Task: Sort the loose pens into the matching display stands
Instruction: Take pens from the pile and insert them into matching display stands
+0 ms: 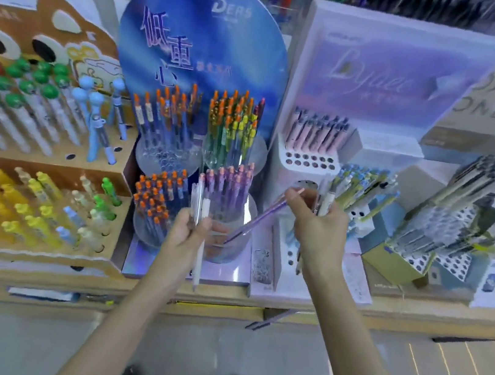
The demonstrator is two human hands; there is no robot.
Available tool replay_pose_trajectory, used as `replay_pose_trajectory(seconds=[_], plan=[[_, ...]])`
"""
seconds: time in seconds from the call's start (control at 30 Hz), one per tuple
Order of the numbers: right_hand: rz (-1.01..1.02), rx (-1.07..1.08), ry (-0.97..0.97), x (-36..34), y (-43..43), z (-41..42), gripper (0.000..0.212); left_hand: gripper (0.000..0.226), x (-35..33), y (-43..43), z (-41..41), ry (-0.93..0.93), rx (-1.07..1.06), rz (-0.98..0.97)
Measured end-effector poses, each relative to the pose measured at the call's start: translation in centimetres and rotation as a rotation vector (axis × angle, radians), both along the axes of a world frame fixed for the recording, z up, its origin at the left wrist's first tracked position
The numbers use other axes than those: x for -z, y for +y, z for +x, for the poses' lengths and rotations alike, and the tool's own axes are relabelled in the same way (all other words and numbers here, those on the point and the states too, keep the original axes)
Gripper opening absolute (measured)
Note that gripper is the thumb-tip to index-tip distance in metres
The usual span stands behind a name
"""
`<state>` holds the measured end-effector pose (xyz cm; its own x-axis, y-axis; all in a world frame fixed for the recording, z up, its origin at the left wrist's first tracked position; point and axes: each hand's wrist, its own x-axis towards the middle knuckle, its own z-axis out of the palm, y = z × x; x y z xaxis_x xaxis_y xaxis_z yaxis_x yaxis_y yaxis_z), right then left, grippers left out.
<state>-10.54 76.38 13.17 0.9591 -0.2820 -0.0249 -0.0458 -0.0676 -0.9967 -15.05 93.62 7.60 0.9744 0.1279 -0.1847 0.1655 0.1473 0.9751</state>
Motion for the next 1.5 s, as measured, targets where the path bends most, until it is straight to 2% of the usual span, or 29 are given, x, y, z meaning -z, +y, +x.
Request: replay_pose_trajectory(seconds=[0.1, 0.23, 0.37, 0.6, 0.67, 0.7, 0.77, 0.93, 1.33, 1.5], plan=[[-0.049, 0.019, -0.095, 0.0, 0.5, 1.1, 0.014, 0.009, -0.2, 0.3, -0.6, -0.028, -0.083, 0.060], [-0.181, -0.072, -0.154, 0.4, 2.4, 1.5, 0.007, 0.009, -0.4, 0.9, -2.1, -0.062, -0.141, 0.105], [-0.301, -0.112, -0.147, 2.1, 3.6, 1.7, 0.018, 0.009, -0.6, 1.3, -2.6, -0.054, -0.153, 0.074], [-0.238, -0.109, -0.166, 3.0, 4.6, 1.2, 0.004, 0.009, -1.1, 1.9, -2.2, -0.009, -0.082, 0.041], [-0.293, -0.128, -0.217, 2.8, 5.3, 1.1, 0.015, 0.009, -1.0, 2.1, -2.2, 0.013, -0.068, 0.030], [-0.323, -0.135, -0.249, 2.9, 5.7, 1.1, 0.016, 0.009, -1.0, 2.2, -2.2, 0.030, -0.069, 0.019], [-0.379, -0.139, -0.290, 3.1, 6.3, 1.3, 0.004, 0.009, -1.0, 2.4, -2.3, 0.061, -0.076, -0.009], [-0.396, -0.045, -0.336, 3.5, 6.7, 1.5, 0.014, 0.011, -0.8, 3.3, -2.3, 0.094, -0.035, -0.031], [-0.427, -0.037, -0.336, 3.8, 6.5, 1.6, 0.014, 0.009, -0.9, 4.3, -2.4, 0.076, -0.020, -0.048], [-0.413, 0.054, -0.277, 4.7, 6.0, 1.6, 0.013, 0.007, -1.1, 4.4, -2.3, 0.065, -0.022, -0.040]])
